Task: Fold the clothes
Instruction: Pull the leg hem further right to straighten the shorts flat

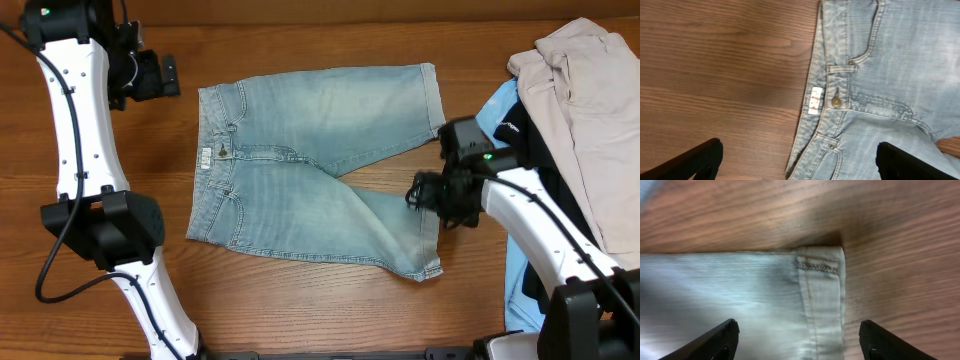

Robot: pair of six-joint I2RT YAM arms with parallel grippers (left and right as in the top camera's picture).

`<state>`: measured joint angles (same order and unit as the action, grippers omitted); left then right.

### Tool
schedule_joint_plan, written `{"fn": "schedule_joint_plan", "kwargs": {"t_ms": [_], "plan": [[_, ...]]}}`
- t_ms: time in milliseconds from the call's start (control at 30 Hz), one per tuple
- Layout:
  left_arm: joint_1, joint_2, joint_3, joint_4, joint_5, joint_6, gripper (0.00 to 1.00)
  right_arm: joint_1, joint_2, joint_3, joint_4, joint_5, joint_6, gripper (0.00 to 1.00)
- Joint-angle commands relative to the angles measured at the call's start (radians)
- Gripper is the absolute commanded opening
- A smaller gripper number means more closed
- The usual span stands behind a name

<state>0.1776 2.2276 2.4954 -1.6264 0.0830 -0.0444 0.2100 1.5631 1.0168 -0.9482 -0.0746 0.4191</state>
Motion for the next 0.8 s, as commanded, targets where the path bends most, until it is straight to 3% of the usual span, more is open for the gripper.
{"fn": "schedule_joint_plan", "kwargs": {"t_ms": [0,300,400,533,600,633,767], "plan": [[-0.011,-0.004,-0.002,0.008,0.028,0.014,1.0,-0.004,-0.001,-0.092,0.082,-0.002,-0.031,0.8],[-0.029,-0.004,-0.002,0.019,0.049,-0.004,1.0,-0.004,-0.001,-0.252,0.34,-0.002,-0.03,0.74],[-0.036,-0.004,-0.002,0.018,0.049,-0.004,1.0,-0.004,-0.001,-0.28,0.391,-0.001,-0.03,0.68],[-0.041,-0.004,-0.002,0.016,0.049,-0.014,1.0,-0.004,-0.001,-0.282,0.429,0.027,-0.026,0.46],[-0.045,-0.004,-0.002,0.016,0.049,-0.016,1.0,-0.005,-0.002,-0.282,0.457,0.049,-0.022,0.16],[-0.047,-0.004,-0.002,0.016,0.049,-0.016,1.0,-0.01,-0.002,-0.278,0.466,0.056,-0.019,0.08],[-0.053,-0.004,-0.002,0.005,0.048,-0.015,1.0,-0.057,-0.003,-0.227,0.439,0.059,-0.008,0.04]]}}
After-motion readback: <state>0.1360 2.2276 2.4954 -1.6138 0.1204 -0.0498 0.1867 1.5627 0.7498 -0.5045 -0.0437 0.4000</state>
